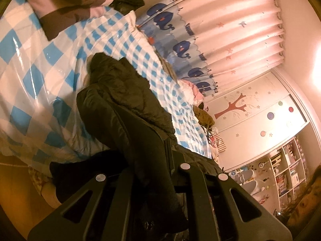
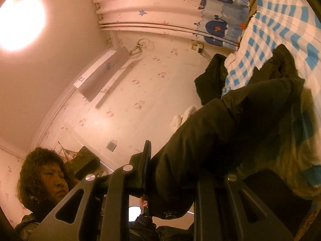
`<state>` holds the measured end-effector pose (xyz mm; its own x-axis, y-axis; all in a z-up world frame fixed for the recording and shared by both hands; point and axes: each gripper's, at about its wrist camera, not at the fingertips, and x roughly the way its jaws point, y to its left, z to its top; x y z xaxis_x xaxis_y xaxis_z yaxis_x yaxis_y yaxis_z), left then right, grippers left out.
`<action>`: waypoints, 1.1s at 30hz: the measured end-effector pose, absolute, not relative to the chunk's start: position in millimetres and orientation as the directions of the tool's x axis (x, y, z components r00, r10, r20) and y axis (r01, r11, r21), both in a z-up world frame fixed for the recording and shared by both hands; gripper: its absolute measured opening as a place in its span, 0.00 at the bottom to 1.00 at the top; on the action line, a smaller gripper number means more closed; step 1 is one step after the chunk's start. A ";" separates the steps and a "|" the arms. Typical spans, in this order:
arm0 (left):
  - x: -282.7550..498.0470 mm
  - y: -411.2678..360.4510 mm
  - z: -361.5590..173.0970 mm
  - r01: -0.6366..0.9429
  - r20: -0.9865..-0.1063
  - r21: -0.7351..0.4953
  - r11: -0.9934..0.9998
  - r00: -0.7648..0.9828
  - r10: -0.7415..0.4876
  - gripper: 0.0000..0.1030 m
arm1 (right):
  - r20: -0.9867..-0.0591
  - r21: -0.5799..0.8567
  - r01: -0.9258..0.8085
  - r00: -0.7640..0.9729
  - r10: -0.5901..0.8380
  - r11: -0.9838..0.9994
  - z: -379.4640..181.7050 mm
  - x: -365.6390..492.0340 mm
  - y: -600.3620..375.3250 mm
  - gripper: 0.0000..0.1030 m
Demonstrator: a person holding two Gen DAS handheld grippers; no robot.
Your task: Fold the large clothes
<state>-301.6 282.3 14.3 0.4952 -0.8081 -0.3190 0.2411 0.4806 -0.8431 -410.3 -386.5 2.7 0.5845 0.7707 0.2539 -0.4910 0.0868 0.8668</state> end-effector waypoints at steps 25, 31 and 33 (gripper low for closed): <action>-305.7 297.3 35.4 0.266 -0.283 -0.837 0.478 0.537 -0.794 0.05 | 0.271 0.838 -0.537 0.566 0.778 0.099 33.0 -421.8 -382.8 0.21; -281.2 291.8 42.2 0.276 -0.277 -0.834 0.478 0.541 -0.794 0.05 | 0.269 0.830 -0.548 0.552 0.789 0.101 45.9 -390.5 -383.3 0.21; -272.4 288.9 45.6 0.282 -0.273 -0.832 0.477 0.540 -0.796 0.05 | 0.269 0.828 -0.552 0.548 0.792 0.101 49.7 -380.0 -383.1 0.21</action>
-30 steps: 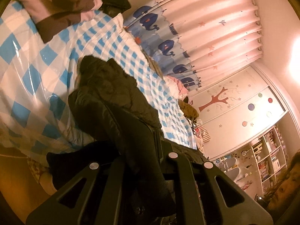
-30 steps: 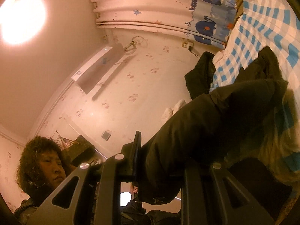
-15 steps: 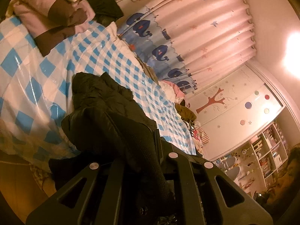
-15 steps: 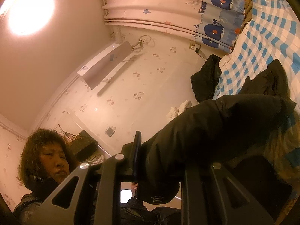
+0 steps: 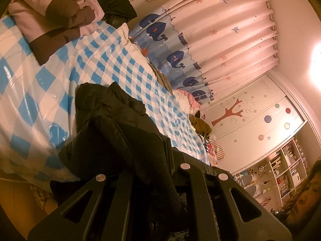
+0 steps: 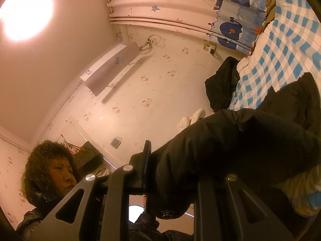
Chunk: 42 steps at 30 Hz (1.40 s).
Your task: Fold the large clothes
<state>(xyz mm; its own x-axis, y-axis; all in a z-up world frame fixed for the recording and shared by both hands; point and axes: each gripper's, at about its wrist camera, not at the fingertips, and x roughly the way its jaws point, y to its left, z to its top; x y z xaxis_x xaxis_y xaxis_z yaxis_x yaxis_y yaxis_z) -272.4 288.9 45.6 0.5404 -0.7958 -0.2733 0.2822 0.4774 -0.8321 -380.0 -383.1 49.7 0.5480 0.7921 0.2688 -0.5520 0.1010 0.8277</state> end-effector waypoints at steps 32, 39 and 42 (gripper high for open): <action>-122.7 260.6 71.4 0.306 -0.234 -0.835 0.458 0.556 -0.798 0.05 | 0.189 0.838 -0.504 0.628 0.755 0.210 72.3 -243.2 -417.1 0.21; -91.7 252.7 68.2 0.291 -0.252 -0.833 0.471 0.559 -0.790 0.05 | 0.157 0.847 -0.478 0.643 0.750 0.232 69.4 -213.1 -422.5 0.21; -80.5 251.7 62.8 0.279 -0.258 -0.836 0.473 0.560 -0.787 0.05 | 0.142 0.852 -0.466 0.646 0.750 0.240 66.8 -200.1 -424.1 0.21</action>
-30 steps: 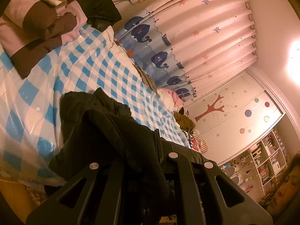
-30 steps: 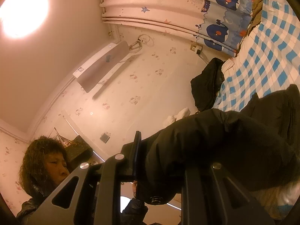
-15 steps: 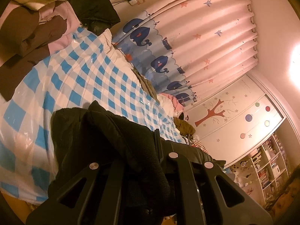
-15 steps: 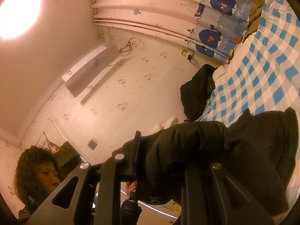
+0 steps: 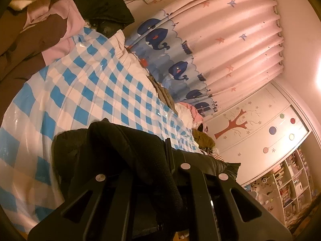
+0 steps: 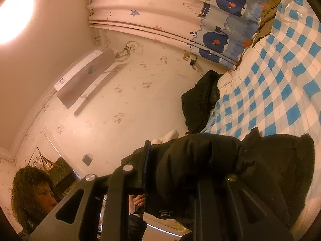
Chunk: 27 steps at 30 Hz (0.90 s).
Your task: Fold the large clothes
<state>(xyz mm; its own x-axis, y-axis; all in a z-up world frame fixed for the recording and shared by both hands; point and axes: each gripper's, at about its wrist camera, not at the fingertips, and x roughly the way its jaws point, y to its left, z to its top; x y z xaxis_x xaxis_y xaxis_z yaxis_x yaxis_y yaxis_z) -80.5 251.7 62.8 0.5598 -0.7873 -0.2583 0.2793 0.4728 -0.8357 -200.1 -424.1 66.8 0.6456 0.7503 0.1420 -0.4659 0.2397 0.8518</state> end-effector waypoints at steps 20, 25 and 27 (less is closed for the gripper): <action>-35.6 244.2 42.1 0.235 -0.282 -0.846 0.478 0.564 -0.777 0.05 | 0.084 0.879 -0.399 0.670 0.738 0.262 41.9 -147.8 -434.9 0.21; -29.3 244.2 48.0 0.245 -0.264 -0.848 0.470 0.574 -0.775 0.05 | 0.088 0.872 -0.410 0.668 0.739 0.267 46.2 -142.0 -435.6 0.21; -24.4 243.8 47.6 0.241 -0.264 -0.849 0.470 0.577 -0.773 0.05 | 0.083 0.873 -0.405 0.670 0.738 0.270 46.5 -135.9 -436.8 0.21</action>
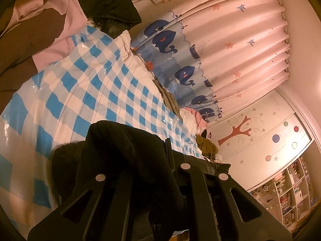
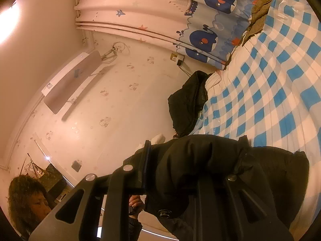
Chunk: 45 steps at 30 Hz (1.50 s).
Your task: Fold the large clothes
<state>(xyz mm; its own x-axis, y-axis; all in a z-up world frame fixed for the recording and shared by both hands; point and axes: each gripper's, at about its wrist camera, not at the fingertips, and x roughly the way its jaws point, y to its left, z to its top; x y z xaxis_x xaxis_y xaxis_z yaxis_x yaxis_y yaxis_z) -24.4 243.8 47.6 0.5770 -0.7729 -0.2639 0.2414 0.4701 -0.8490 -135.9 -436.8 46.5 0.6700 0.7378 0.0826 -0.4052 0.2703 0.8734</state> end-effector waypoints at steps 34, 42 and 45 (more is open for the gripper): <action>101.1 214.8 -88.3 -0.068 -0.492 -0.829 0.555 0.562 -0.665 0.09 | -0.217 0.958 0.016 0.698 0.682 0.288 -93.5 -5.0 -458.8 0.21; 114.1 206.9 -122.7 -0.126 -0.564 -0.791 0.599 0.532 -0.632 0.12 | -0.298 0.950 0.136 0.661 0.689 0.281 -124.9 13.9 -459.2 0.21; 115.9 205.6 -133.6 -0.146 -0.579 -0.786 0.601 0.515 -0.632 0.12 | -0.315 0.946 0.159 0.647 0.694 0.282 -131.3 20.1 -457.0 0.21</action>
